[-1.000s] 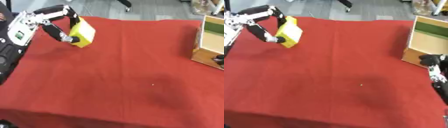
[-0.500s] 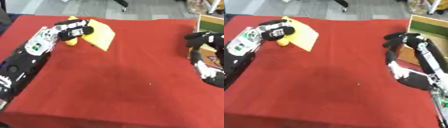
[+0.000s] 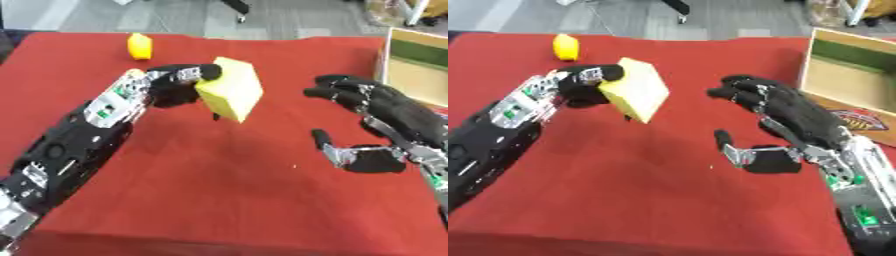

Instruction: Pick up the objects with one hand, pass them to the other hand, and then place them into the box on the other side of the table.

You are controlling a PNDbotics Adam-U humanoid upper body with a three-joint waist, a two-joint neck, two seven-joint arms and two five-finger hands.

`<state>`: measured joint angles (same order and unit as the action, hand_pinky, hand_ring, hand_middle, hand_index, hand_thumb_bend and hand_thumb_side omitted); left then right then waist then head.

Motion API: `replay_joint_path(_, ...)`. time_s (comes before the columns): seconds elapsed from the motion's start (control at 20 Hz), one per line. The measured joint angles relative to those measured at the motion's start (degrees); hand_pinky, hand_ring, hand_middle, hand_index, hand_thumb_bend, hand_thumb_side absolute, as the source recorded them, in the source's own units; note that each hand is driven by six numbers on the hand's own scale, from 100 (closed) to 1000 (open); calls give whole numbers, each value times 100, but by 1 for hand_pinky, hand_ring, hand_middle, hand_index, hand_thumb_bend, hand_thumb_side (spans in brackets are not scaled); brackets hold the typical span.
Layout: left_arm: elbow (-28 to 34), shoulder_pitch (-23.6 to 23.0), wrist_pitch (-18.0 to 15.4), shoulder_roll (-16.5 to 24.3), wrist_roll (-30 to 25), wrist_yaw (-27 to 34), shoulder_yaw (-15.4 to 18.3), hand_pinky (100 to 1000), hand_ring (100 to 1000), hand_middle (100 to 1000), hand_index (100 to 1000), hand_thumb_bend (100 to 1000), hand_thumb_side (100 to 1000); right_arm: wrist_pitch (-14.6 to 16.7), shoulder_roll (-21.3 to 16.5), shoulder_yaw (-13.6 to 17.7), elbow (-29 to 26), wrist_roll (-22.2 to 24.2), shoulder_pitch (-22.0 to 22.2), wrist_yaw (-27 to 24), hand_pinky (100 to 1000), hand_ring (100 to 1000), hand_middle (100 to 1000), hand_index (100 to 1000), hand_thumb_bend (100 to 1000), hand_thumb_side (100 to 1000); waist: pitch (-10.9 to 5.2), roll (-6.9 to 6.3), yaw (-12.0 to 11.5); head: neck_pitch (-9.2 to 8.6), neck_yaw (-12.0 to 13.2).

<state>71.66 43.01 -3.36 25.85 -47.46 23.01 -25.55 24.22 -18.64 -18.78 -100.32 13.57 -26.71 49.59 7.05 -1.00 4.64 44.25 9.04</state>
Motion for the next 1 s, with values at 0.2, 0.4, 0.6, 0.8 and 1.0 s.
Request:
replay_joint_path(0.2,-7,-2,138,-60,-62,-322,-65,724,468,412,577,100,886,-121,37,-50,121,-274,-27,431,853,897,865,945,192,593,0,0,3,0,-13)
replay_joint_path(0.4,-73,-4,331,-113,-255,-585,-114,724,469,414,579,100,898,-196,46,-114,128,-625,-90,956,871,888,897,959,294,507,0,0,3,0,-34)
replay_joint_path(0.6,-143,-1,482,-170,-377,-642,-116,723,467,412,578,100,902,-210,45,-223,126,-998,-159,1408,881,874,906,960,364,418,0,0,3,0,-63)
replay_joint_path(0.8,-169,48,599,-236,-436,-619,-125,723,465,410,576,102,903,-193,43,-336,126,-1297,-230,1735,883,865,907,960,391,388,0,0,0,0,-103)
replay_joint_path(1.0,-177,95,692,-315,-449,-546,-177,724,465,410,576,102,903,-149,43,-430,127,-1491,-307,1946,885,853,905,959,417,362,0,0,-9,0,-122)
